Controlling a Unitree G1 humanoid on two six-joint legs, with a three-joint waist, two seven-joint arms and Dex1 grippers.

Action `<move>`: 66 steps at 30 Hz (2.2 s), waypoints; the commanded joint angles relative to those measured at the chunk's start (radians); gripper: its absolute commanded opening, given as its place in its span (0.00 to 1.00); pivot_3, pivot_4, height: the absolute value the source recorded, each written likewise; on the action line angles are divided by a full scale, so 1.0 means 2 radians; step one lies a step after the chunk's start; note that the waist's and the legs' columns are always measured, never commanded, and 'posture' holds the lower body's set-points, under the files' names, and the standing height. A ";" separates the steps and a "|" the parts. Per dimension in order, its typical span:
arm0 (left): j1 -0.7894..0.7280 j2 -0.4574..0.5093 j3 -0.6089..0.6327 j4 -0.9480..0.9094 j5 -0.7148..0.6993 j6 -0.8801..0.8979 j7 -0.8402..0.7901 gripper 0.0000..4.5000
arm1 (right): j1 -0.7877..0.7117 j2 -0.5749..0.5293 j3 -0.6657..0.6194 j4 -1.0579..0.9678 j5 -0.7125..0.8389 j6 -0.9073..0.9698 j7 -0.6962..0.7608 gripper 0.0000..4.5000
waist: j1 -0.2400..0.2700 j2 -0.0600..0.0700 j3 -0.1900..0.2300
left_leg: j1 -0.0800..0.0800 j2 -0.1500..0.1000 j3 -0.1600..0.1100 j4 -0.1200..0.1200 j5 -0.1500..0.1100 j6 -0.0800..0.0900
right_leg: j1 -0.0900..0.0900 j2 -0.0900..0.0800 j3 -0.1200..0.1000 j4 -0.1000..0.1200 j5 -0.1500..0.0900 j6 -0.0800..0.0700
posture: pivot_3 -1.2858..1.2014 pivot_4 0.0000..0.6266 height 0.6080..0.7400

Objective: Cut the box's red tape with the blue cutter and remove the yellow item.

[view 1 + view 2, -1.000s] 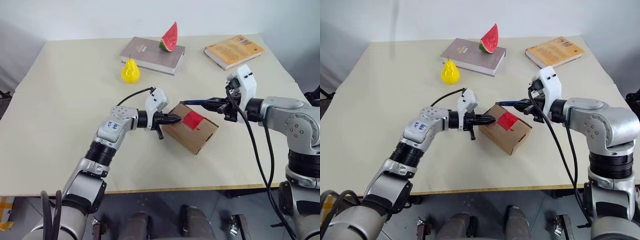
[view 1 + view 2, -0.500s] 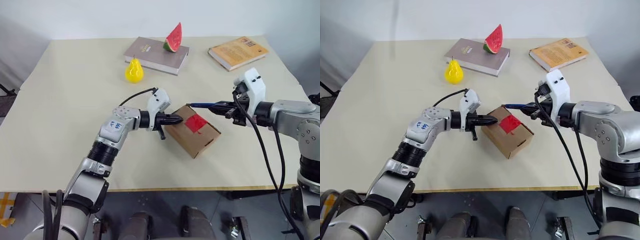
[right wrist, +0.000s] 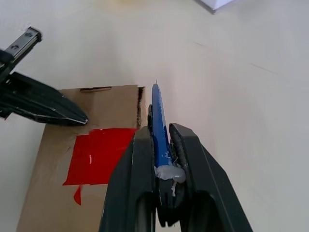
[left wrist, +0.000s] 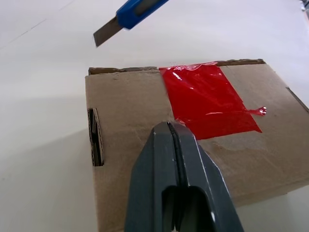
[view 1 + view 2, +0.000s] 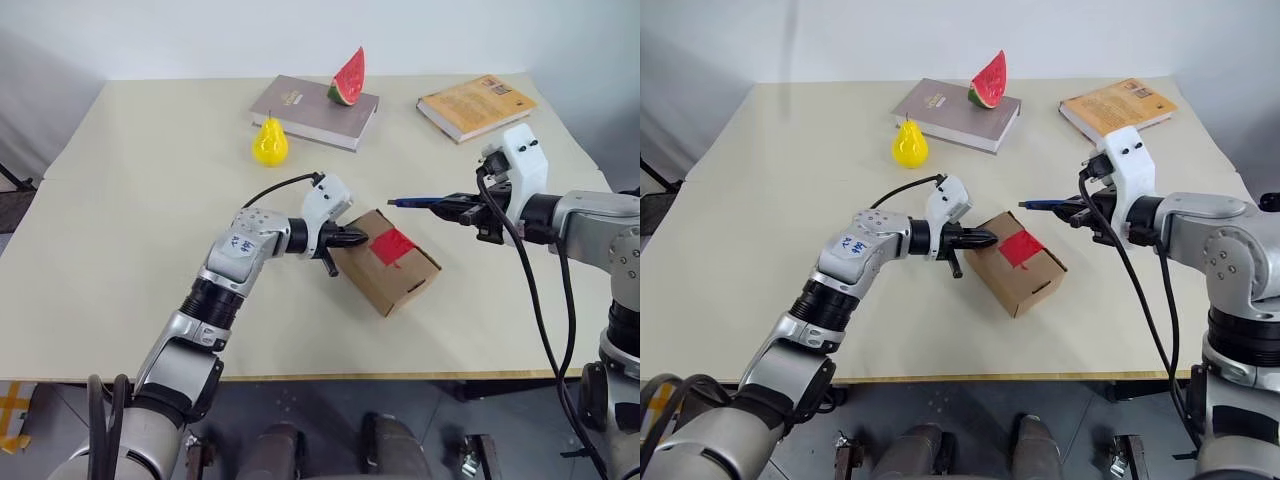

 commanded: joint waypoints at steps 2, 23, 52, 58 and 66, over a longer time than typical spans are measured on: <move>0.001 -0.002 -0.028 0.015 0.023 0.031 0.005 0.00 | 0.004 0.001 -0.014 -0.026 0.008 0.005 -0.005 0.04 | 0.000 0.000 0.000 | 0.000 0.000 0.000 0.000 0.000 0.000 | 0.000 0.000 0.000 0.000 0.000 0.000 | 0.52 0.24 1.00; -0.006 -0.007 -0.029 0.024 0.032 0.036 0.006 0.00 | 0.020 0.005 0.016 -0.021 -0.001 -0.009 -0.005 0.04 | 0.000 0.000 0.000 | 0.000 0.000 0.000 0.000 0.000 0.000 | 0.000 0.000 0.002 0.000 0.000 0.000 | 0.52 0.24 1.00; -0.008 -0.029 -0.040 0.037 0.048 0.067 0.031 0.00 | -0.007 -0.089 0.031 -0.066 0.063 0.094 0.006 0.04 | 0.006 -0.001 -0.001 | 0.000 -0.001 -0.001 0.000 0.000 0.001 | 0.001 0.000 0.004 -0.001 0.000 0.000 | 0.52 0.24 1.00; -0.009 -0.032 -0.038 0.041 0.048 0.067 0.034 0.00 | -0.003 -0.096 0.033 -0.062 0.071 0.094 0.000 0.04 | 0.009 -0.001 -0.001 | 0.000 -0.001 -0.001 0.000 0.000 0.001 | 0.001 0.000 0.004 -0.001 0.000 0.000 | 0.52 0.24 1.00; -0.008 -0.031 -0.038 0.042 0.049 0.064 0.035 0.00 | -0.014 -0.140 0.032 -0.062 0.098 0.094 0.018 0.04 | 0.012 -0.001 -0.001 | 0.000 -0.001 -0.001 0.000 0.000 0.001 | 0.001 0.000 0.004 -0.003 0.000 0.000 | 0.52 0.24 1.00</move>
